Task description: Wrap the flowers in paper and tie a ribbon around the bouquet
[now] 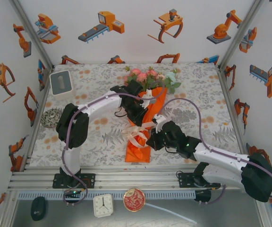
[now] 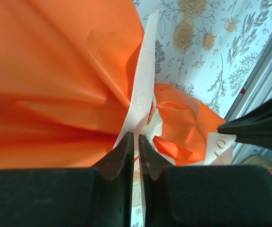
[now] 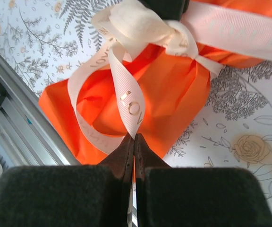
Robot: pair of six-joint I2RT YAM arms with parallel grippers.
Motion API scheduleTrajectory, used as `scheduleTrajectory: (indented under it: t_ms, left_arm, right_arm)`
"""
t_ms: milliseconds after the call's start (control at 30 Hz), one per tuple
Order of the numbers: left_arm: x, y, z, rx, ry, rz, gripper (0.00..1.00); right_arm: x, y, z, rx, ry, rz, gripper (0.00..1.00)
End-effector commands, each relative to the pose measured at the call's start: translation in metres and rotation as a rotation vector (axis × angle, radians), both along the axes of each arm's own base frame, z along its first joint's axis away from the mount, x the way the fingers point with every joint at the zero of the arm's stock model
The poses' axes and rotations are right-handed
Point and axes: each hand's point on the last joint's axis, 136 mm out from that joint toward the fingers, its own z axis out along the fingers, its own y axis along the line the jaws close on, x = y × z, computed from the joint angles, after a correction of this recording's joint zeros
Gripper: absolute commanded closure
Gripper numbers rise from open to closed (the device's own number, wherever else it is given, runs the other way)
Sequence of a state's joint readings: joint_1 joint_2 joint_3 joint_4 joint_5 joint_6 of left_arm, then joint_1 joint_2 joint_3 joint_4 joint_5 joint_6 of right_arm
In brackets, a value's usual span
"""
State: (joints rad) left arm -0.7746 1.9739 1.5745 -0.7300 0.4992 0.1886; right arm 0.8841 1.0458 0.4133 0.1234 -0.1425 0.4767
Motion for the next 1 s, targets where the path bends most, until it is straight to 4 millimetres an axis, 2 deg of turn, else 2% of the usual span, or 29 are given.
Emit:
scheduleTrajectory:
  t_ms: [0,67,200,600,733,800,967]
  left_arm:
    - [-0.012,-0.005,0.003,-0.041,0.058,-0.028,0.94]
    - [-0.015,-0.006,0.006,-0.067,0.066,-0.032,1.0]
    - [-0.012,-0.007,0.016,-0.111,0.04,0.002,1.0]
    - [0.005,-0.006,0.061,-0.21,-0.174,0.081,1.0]
    - [0.002,-0.003,0.051,-0.182,-0.163,0.061,0.99]
    - [0.002,0.0,0.037,-0.113,-0.158,0.05,0.87]
    - [-0.001,-0.001,0.015,-0.066,-0.13,0.019,0.82]
  right_arm:
    - [-0.01,0.007,-0.017,0.017,0.068,0.008,1.0]
    - [-0.015,0.014,-0.024,0.001,0.079,0.031,1.0]
    - [-0.014,0.019,-0.033,-0.009,0.098,0.015,1.0]
    - [-0.014,0.008,-0.025,-0.03,0.049,0.005,1.0]
    - [-0.013,0.007,-0.02,-0.03,0.033,0.004,1.0]
    - [-0.013,0.007,-0.019,-0.028,0.028,0.007,1.0]
    - [-0.013,0.007,-0.019,-0.03,0.026,0.01,1.0]
